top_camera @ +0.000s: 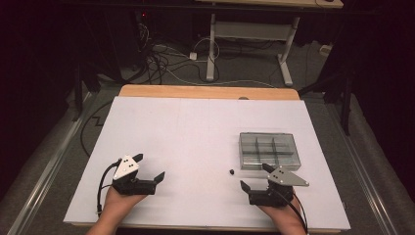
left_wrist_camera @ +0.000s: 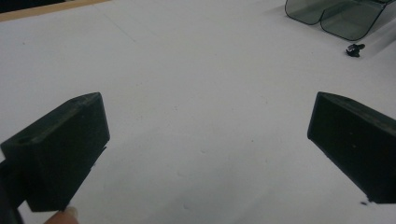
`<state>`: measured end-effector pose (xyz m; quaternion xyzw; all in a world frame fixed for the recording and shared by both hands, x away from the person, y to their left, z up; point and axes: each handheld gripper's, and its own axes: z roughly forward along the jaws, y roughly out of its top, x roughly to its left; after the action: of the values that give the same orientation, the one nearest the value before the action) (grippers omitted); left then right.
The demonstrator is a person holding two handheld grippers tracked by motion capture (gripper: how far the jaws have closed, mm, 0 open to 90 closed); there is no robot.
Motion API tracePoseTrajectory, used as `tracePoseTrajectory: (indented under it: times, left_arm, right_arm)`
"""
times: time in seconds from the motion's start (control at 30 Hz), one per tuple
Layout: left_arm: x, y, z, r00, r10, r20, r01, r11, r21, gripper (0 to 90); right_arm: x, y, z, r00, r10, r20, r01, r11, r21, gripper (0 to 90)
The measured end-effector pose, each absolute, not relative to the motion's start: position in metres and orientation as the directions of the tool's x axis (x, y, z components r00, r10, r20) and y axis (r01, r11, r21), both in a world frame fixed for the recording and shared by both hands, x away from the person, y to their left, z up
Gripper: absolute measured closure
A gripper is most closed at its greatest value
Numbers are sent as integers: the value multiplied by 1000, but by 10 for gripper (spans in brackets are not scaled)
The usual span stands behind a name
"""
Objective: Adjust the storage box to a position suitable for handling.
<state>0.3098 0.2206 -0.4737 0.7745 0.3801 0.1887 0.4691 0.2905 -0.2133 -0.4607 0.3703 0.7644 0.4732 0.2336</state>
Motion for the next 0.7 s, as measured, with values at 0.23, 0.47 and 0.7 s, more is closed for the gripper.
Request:
tracePoseTrajectory:
  times: [0.23,0.47,0.7]
  left_arm:
    - [309,220,-472,667,740,-89,414,-269,870,0]
    - [311,221,-474,666,740,-95,421,-268,867,0]
    - [314,221,-479,673,735,-84,415,-281,865,0]
  right_arm:
    - [288,-204,-458,-653,757,6,347,292,891,242]
    - [293,-190,-461,-690,724,-9,351,345,871,503]
    - [305,-181,-462,-684,729,-15,378,372,848,648]
